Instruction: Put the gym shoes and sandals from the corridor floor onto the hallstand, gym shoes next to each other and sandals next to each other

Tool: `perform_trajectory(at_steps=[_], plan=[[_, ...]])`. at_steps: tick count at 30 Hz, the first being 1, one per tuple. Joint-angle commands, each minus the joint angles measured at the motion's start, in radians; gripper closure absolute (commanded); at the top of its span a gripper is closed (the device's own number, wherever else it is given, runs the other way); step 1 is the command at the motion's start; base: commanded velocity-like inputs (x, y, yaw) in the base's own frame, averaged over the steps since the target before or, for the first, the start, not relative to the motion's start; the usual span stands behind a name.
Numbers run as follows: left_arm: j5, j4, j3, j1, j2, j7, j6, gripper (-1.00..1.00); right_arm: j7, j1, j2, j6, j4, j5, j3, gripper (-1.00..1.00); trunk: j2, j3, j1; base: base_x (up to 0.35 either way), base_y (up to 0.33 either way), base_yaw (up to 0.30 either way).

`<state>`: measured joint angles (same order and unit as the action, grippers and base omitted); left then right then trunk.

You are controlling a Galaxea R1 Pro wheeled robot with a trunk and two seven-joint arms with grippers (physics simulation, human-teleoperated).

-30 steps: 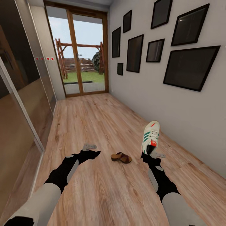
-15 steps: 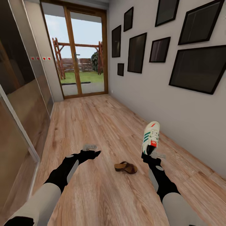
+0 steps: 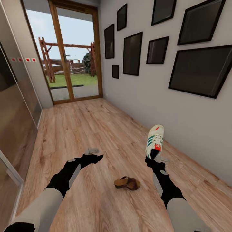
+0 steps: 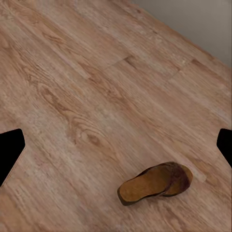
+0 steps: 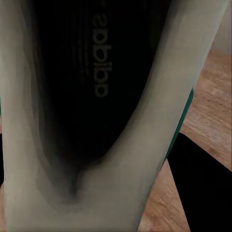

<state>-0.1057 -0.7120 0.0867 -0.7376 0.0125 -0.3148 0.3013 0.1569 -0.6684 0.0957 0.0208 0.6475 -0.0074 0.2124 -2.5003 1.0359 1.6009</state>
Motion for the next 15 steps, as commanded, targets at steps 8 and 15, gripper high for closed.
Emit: perform_trajectory(at_steps=[8,15], plan=[[-0.011,-0.001,0.001,0.000,0.000,0.000,0.009,-1.00,0.002,0.000,0.001,0.005,0.001,0.000,0.002,1.00,0.000,0.001,0.000,0.342,0.000,-0.115],[-0.011,-0.001,0.001,0.000,0.000,0.000,0.009,-1.00,0.001,0.000,0.001,0.045,0.001,0.000,0.002,1.00,0.000,0.000,0.000,0.342,0.038,-0.251]])
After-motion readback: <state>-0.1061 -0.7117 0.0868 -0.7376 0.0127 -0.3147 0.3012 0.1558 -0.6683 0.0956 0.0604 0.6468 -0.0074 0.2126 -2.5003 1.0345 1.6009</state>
